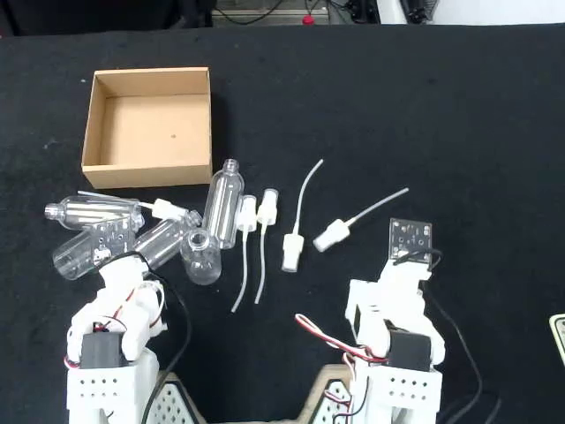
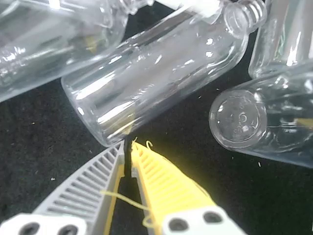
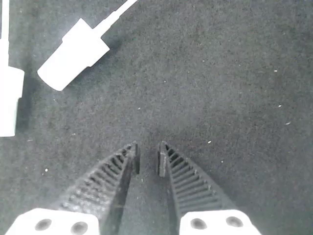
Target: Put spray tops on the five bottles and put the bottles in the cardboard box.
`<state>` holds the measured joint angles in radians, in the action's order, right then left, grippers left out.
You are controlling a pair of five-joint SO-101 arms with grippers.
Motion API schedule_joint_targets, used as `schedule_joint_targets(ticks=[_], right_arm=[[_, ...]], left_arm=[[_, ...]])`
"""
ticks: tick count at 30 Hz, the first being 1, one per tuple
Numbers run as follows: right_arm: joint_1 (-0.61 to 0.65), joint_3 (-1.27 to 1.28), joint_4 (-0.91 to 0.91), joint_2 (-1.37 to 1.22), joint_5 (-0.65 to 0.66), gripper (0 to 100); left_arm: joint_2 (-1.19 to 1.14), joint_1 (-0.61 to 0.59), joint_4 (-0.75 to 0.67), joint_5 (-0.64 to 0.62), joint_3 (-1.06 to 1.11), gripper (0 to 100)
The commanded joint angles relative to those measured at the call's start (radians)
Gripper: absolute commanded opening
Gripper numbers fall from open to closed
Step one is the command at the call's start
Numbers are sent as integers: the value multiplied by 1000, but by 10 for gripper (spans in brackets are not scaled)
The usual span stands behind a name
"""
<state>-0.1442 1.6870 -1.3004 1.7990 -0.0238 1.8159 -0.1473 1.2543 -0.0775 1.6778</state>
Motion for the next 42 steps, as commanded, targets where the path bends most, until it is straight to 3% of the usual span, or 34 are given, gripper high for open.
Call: schedule_joint_targets(ticks=[1, 34, 42], right_arm=[[-20, -2, -6, 96, 6, 71], [-12, -2, 0, 96, 3, 74], [160, -2, 209, 96, 6, 74]], left_arm=[[12, 5, 21, 3, 22, 30], [12, 5, 21, 3, 22, 30], [12, 5, 21, 3, 22, 30]])
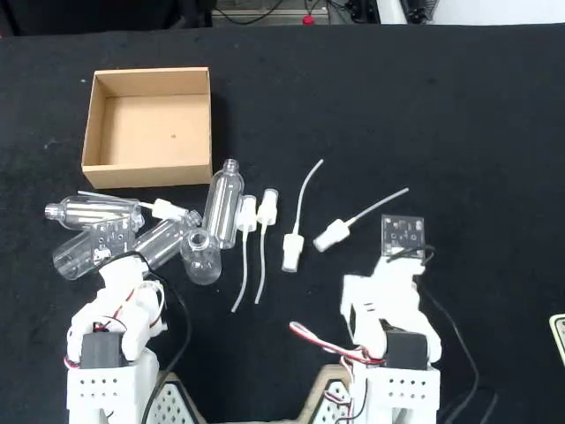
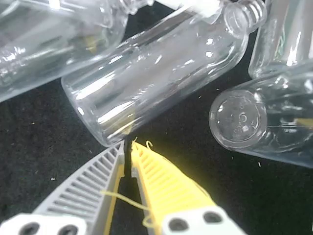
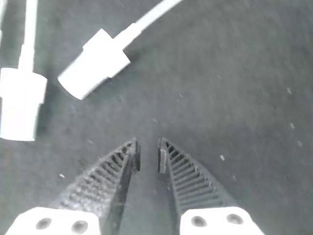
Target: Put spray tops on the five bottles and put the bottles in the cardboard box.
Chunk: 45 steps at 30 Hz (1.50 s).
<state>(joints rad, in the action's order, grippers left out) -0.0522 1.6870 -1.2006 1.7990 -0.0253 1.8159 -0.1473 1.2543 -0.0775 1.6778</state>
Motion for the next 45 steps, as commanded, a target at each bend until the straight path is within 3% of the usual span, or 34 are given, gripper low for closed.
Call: schedule_joint_targets(ticks=[1, 8, 12, 14, 22, 26, 33, 41, 45], right_arm=[[86, -2, 144, 96, 5, 74], [118, -7, 196, 96, 38, 74], [114, -27, 235, 96, 313, 74], [114, -73, 215, 96, 390, 74], [120, -400, -8, 88, 405, 75], [118, -498, -106, 85, 483, 112], [115, -530, -94, -107, 569, 158], [115, -765, -92, -516, 569, 158], [121, -819, -35, -568, 539, 159]], left_arm=[[12, 5, 21, 3, 22, 30], [12, 5, 21, 3, 22, 30], [12, 7, 21, 3, 22, 30], [12, 7, 21, 3, 22, 30], [12, 5, 21, 3, 22, 30], [12, 5, 21, 3, 22, 30], [12, 5, 21, 3, 22, 30], [12, 5, 21, 3, 22, 30], [12, 5, 21, 3, 22, 30]])
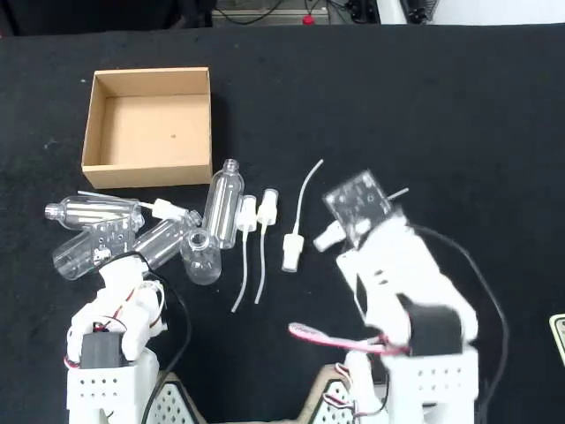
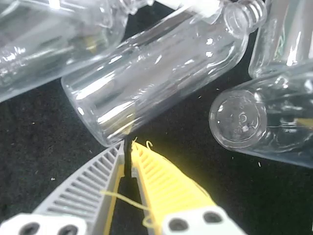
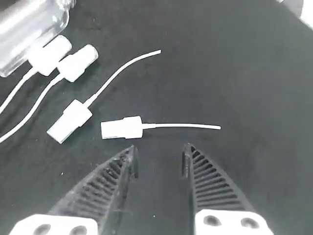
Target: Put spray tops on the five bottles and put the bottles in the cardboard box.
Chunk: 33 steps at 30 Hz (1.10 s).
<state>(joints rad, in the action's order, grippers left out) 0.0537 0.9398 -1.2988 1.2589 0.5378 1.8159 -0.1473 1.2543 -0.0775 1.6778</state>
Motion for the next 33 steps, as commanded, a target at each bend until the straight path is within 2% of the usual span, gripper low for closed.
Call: schedule_joint_targets(ticks=[1, 3, 5, 9, 15, 19, 23, 25, 27, 30, 33], right_arm=[[15, -59, 92, -24, -46, 159], [17, -35, 146, -24, -69, 159], [40, -8, 167, -39, -29, 159], [160, 27, 172, -124, 63, 159], [299, 7, 221, -297, 64, 162], [322, 42, 315, -394, 61, 159], [315, 97, 446, -455, -23, 159], [308, 99, 451, -472, -23, 159], [302, 85, 414, -481, 31, 160], [285, 30, 307, -484, 207, 162], [252, -48, 239, -498, 293, 162]], left_arm=[[12, 5, 21, 3, 22, 30], [12, 5, 21, 3, 22, 30], [12, 5, 21, 3, 22, 30], [12, 5, 21, 3, 22, 30], [12, 5, 21, 3, 22, 30], [12, 5, 21, 3, 22, 30], [12, 8, 21, 3, 22, 30], [12, 8, 21, 3, 22, 30], [12, 8, 21, 3, 22, 30], [12, 10, 21, 3, 22, 30], [12, 7, 21, 3, 22, 30]])
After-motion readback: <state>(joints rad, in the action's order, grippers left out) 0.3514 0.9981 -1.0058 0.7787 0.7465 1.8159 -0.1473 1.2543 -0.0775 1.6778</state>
